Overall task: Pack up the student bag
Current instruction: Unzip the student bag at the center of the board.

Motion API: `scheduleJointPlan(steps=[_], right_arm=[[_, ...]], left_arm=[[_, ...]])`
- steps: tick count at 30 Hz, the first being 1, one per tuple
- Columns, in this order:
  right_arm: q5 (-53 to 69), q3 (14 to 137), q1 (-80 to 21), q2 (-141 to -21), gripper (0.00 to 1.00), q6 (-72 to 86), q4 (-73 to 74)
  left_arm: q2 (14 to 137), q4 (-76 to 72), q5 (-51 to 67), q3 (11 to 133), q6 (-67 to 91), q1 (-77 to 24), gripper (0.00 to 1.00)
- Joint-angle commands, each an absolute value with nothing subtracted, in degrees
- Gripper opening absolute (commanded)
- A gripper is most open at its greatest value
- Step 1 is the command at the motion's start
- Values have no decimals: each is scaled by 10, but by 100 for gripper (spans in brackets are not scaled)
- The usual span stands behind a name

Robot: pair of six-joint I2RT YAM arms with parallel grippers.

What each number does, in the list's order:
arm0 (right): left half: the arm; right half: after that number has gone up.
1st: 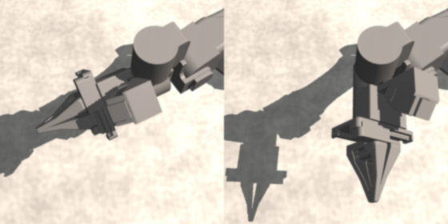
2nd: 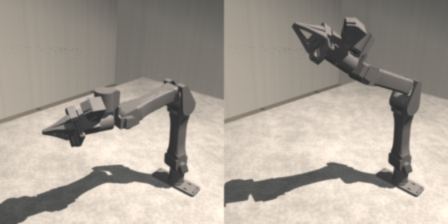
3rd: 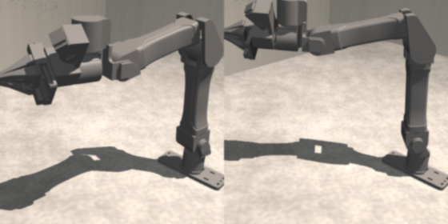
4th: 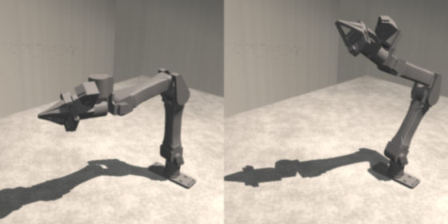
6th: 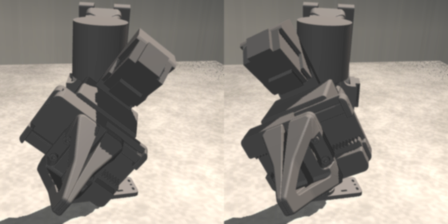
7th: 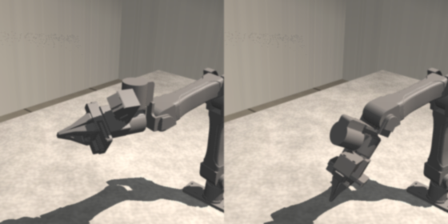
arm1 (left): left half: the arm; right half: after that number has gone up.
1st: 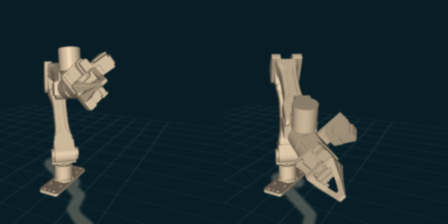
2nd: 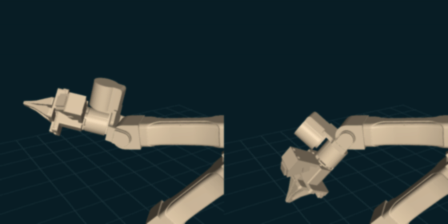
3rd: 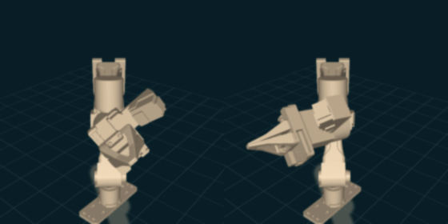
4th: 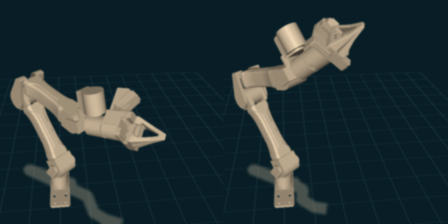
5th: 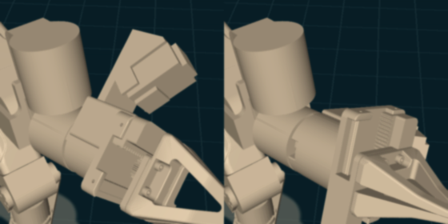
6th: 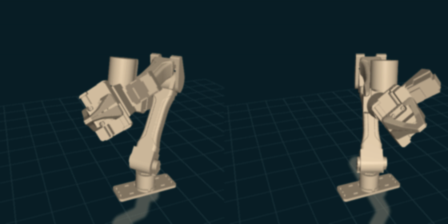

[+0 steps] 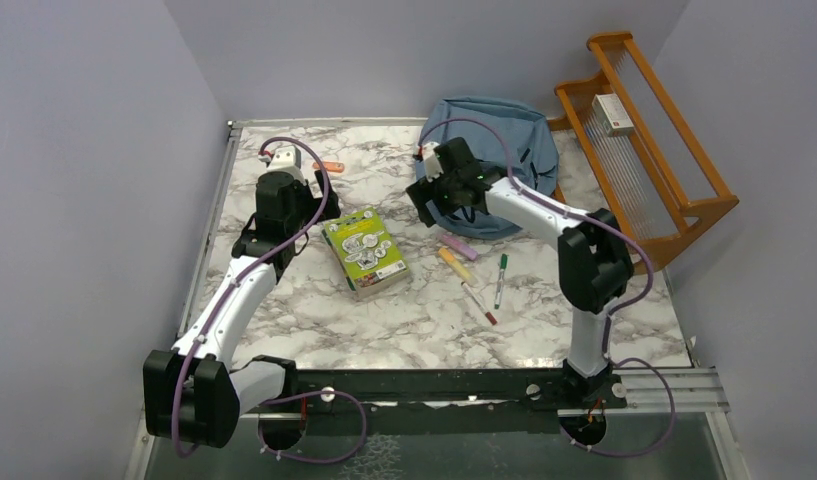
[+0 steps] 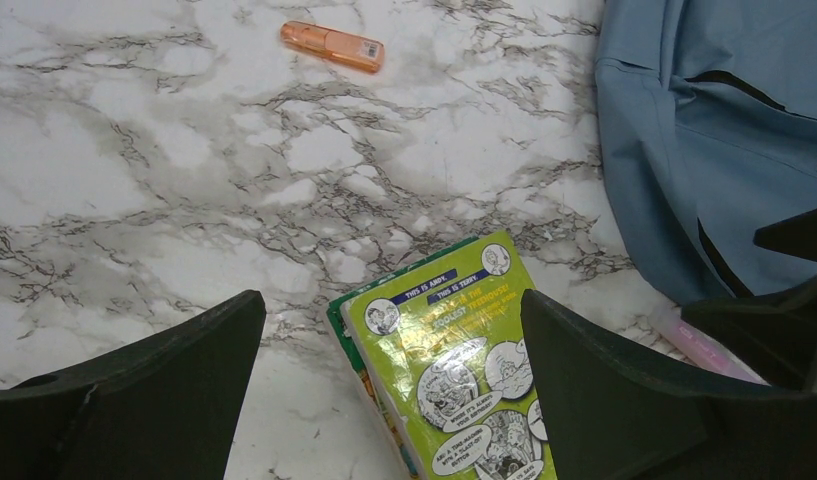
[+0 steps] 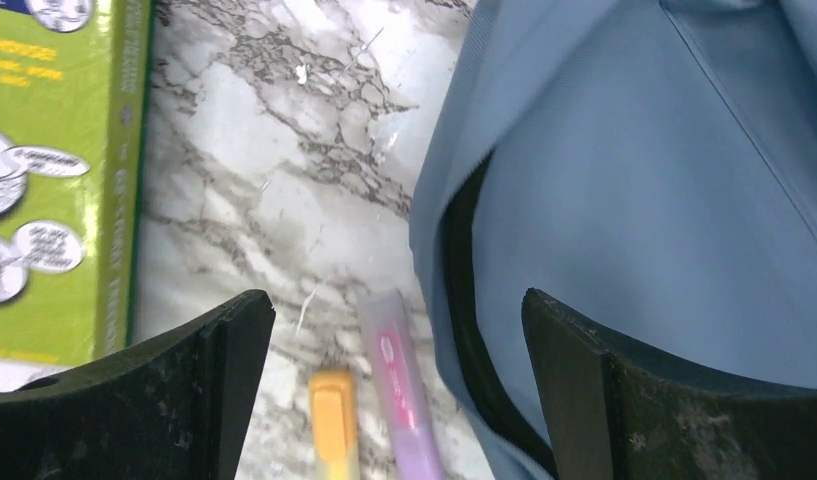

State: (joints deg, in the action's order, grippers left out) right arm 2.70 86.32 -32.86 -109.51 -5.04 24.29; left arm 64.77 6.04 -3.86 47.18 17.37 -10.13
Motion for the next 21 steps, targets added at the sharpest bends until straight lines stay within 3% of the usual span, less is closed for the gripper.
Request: scheduleJointPlan(steps=[1,9,15,21], right_arm=[[-69,913,-346,-1157,100,-98,260],[-136,923,-349,-1199,100,-109,244],[-118,914,-349,-1214,71,-106,240],[-112,898,-349,-1213,54,-100,224]], left_arm=[[637,46,-34,470,179,-99,99],[644,42,-21,469,181,-98,99],[646,39,-7,468,168,-98,99],[647,40,-4,467,164,-98,99]])
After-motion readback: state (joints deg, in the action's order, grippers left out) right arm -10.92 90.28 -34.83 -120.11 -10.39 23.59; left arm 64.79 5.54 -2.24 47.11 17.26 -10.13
